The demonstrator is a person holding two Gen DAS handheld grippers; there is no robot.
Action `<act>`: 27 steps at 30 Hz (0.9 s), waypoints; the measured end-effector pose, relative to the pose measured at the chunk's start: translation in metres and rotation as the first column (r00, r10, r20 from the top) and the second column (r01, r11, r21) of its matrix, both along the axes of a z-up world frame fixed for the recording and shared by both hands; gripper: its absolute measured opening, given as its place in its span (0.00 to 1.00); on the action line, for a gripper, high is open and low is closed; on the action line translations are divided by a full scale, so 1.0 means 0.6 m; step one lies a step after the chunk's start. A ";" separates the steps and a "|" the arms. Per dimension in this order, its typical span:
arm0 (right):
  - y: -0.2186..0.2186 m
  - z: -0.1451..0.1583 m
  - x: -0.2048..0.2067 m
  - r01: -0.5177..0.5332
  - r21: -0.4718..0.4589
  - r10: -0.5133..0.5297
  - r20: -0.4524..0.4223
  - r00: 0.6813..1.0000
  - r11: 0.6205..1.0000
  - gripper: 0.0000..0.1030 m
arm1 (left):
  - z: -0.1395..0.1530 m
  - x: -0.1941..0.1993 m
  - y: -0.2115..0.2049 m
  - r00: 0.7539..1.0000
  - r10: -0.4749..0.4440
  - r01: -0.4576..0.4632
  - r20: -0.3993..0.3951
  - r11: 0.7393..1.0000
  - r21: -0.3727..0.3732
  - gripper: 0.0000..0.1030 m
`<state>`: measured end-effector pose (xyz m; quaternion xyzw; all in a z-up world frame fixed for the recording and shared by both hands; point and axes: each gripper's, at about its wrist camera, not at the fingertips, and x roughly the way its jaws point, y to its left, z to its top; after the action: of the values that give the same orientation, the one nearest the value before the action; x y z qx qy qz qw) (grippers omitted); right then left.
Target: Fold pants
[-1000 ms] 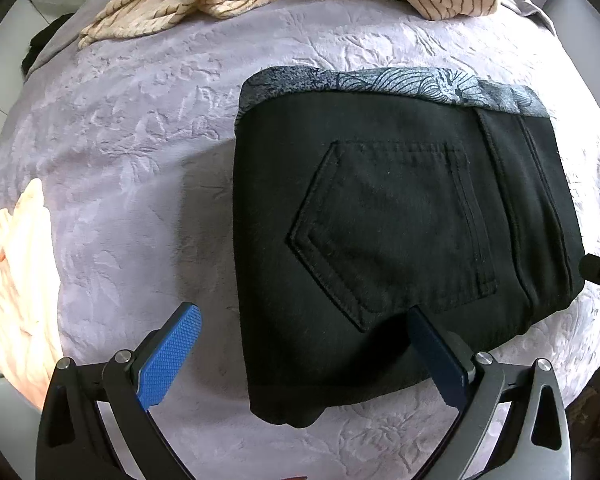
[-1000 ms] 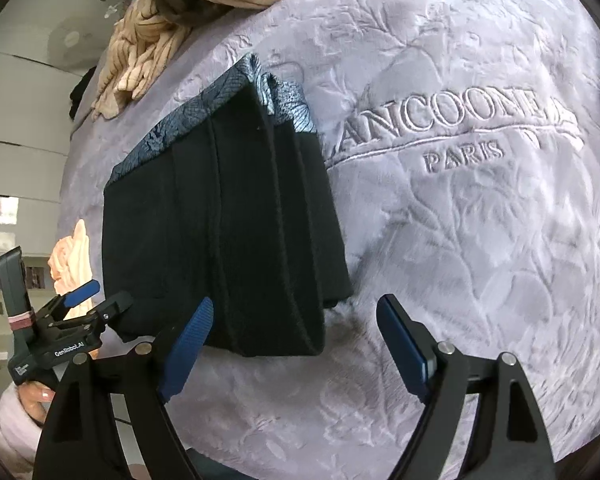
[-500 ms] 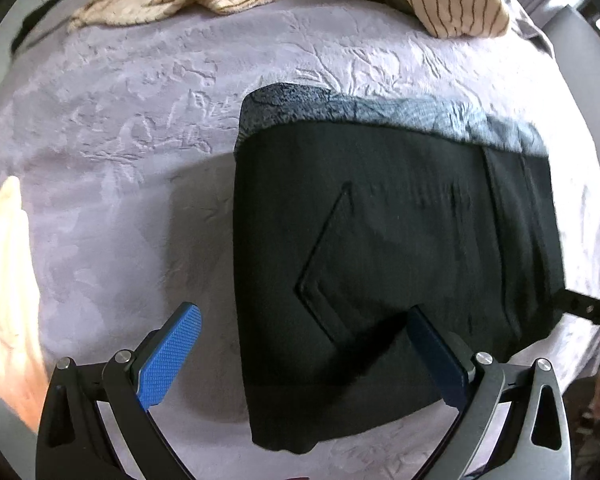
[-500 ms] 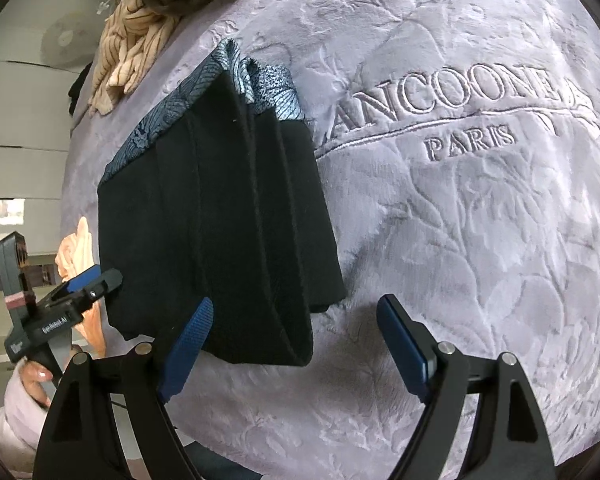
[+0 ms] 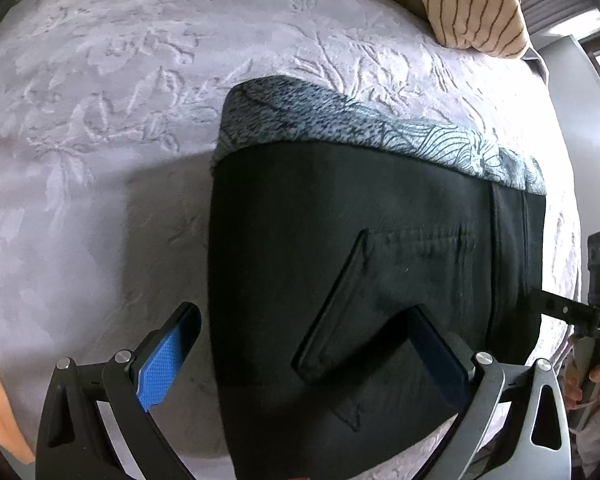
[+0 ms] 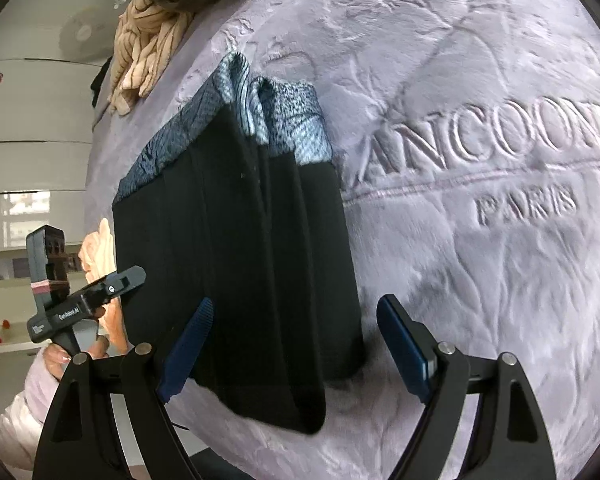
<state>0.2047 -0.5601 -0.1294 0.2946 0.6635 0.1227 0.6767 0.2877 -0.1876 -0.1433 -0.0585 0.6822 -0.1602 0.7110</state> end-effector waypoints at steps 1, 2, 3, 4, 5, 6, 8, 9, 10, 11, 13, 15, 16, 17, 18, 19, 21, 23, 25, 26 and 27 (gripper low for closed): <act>0.001 -0.002 0.004 -0.003 0.013 0.003 0.006 1.000 1.000 0.84 | -0.002 0.003 -0.004 1.000 -0.004 0.004 0.002 1.000 -0.005 1.00; 0.001 -0.005 0.008 -0.007 0.028 0.006 0.015 1.000 1.000 0.84 | -0.005 0.005 -0.008 1.000 -0.008 0.008 0.003 1.000 -0.012 1.00; 0.002 -0.007 0.012 -0.011 0.043 0.010 0.022 1.000 0.999 0.84 | -0.007 0.004 -0.014 1.000 -0.011 0.011 0.002 1.000 -0.017 1.00; 0.004 -0.012 0.016 -0.016 0.059 0.014 0.028 1.000 0.998 0.84 | -0.013 0.007 -0.018 1.000 -0.014 0.014 0.000 0.999 -0.029 1.00; 0.006 -0.017 0.021 -0.022 0.070 0.020 0.029 0.999 0.997 0.84 | -0.017 0.010 -0.021 1.000 -0.015 0.014 -0.004 0.999 -0.041 1.00; 0.008 -0.025 0.025 -0.028 0.083 0.026 0.026 0.999 0.996 0.84 | -0.023 0.012 -0.025 1.000 -0.013 0.012 -0.009 0.998 -0.055 1.00; 0.010 -0.038 0.031 -0.028 0.113 0.026 0.022 0.999 0.993 0.84 | -0.032 0.014 -0.028 1.000 -0.006 0.005 -0.016 0.997 -0.078 1.00; 0.009 -0.043 0.032 -0.025 0.129 0.022 0.021 1.000 0.991 0.85 | -0.034 0.014 -0.027 1.000 -0.005 0.003 -0.017 0.996 -0.085 1.00; 0.007 -0.049 0.033 -0.020 0.146 0.017 0.020 1.000 0.989 0.85 | -0.038 0.016 -0.026 1.000 -0.002 0.001 -0.019 0.995 -0.097 1.00; 0.003 -0.054 0.032 -0.013 0.164 0.010 0.016 1.000 0.986 0.86 | -0.042 0.018 -0.026 1.000 0.000 -0.002 -0.020 0.994 -0.111 1.00; -0.004 -0.063 0.030 0.010 0.193 -0.011 0.004 1.000 0.981 0.86 | -0.046 0.014 -0.017 1.000 0.005 -0.008 -0.021 0.991 -0.132 1.00; -0.007 -0.067 0.029 0.028 0.208 -0.027 -0.006 1.000 0.978 0.85 | -0.047 0.006 -0.006 1.000 0.010 -0.013 -0.022 0.990 -0.141 1.00; -0.007 -0.067 0.028 0.032 0.202 -0.030 -0.013 0.999 0.979 0.84 | -0.045 0.003 -0.004 1.000 0.011 -0.013 -0.019 0.990 -0.142 1.00; -0.008 -0.066 0.027 0.034 0.198 -0.032 -0.016 0.999 0.980 0.79 | -0.039 -0.001 -0.002 1.000 0.008 -0.010 -0.011 0.988 -0.153 0.92; -0.007 -0.062 0.026 0.036 0.211 -0.034 -0.015 0.999 0.977 0.71 | -0.033 -0.004 -0.002 1.000 0.009 -0.009 -0.002 0.986 -0.165 0.86; -0.008 -0.059 0.024 0.036 0.206 -0.034 -0.013 0.999 0.978 0.67 | -0.028 -0.009 0.004 1.000 0.008 -0.007 0.005 0.986 -0.165 0.84; -0.006 -0.046 0.021 0.023 0.208 -0.024 0.002 1.000 0.978 0.60 | -0.013 -0.016 0.007 1.000 0.004 0.000 0.026 0.987 -0.161 0.73; -0.006 -0.034 0.018 0.029 0.223 -0.031 0.005 1.000 0.974 0.55 | 0.001 -0.019 0.010 0.999 0.008 -0.002 0.037 0.986 -0.168 0.66; -0.004 -0.021 0.013 0.033 0.244 -0.037 0.010 0.999 0.969 0.51 | 0.023 -0.026 0.017 0.999 0.006 0.004 0.054 0.984 -0.176 0.62; -0.002 -0.012 0.011 0.032 0.251 -0.037 0.014 0.999 0.968 0.51 | 0.033 -0.029 0.019 0.998 0.002 0.009 0.062 0.984 -0.178 0.60; 0.002 -0.002 0.009 0.030 0.257 -0.036 0.020 0.999 0.966 0.51 | 0.044 -0.034 0.021 0.997 -0.003 0.016 0.071 0.984 -0.175 0.60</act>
<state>0.2099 -0.5590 -0.1306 0.3893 0.6288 0.1999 0.6428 0.2672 -0.1747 -0.1168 -0.1121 0.6400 -0.2252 0.7260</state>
